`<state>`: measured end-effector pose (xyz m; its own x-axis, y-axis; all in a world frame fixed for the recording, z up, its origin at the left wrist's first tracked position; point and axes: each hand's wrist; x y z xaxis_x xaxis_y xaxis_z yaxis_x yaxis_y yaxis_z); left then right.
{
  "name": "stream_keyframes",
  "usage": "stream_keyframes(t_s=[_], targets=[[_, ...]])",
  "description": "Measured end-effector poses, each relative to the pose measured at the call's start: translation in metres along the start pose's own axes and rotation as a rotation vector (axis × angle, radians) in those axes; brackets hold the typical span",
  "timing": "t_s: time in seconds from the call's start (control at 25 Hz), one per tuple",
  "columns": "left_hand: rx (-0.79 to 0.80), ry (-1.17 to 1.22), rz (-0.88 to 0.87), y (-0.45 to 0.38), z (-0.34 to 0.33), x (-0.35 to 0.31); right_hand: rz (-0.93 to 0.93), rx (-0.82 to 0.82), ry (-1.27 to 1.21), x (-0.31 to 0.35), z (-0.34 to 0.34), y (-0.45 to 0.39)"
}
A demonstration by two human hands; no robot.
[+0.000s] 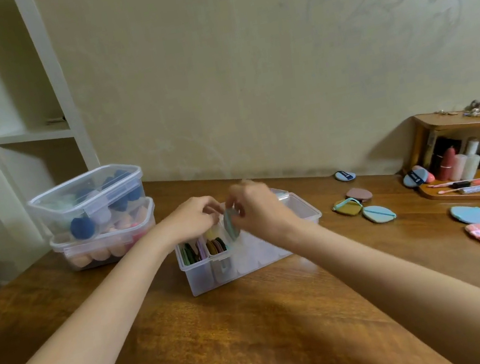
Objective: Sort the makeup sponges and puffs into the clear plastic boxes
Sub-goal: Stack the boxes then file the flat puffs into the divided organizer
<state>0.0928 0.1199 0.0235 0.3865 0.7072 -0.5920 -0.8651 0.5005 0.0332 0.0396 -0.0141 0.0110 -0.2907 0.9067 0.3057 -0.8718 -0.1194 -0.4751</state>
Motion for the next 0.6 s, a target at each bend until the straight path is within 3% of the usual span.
stream_keyframes(t_s=[0.08, 0.4, 0.6], targets=[[0.048, -0.048, -0.021, 0.002, 0.001, 0.001, 0.007, 0.132, 0.066, 0.005, -0.012, 0.008], [0.208, -0.316, 0.001, -0.015, 0.004, -0.007, -0.017, 0.212, -0.05, -0.005, 0.007, -0.003], [0.311, -0.416, 0.013, -0.034, 0.004, -0.018, -0.417, -0.112, -0.207, -0.081, 0.04, -0.028]])
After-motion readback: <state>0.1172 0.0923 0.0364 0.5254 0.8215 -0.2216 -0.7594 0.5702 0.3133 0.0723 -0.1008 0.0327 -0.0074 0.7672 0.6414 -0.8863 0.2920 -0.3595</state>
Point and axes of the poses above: each hand's wrist, its own y-axis away from the middle knuckle, its own z-axis out of the back of the hand, x = y × z, and after that the axes turned 2 degrees about z, right-handed
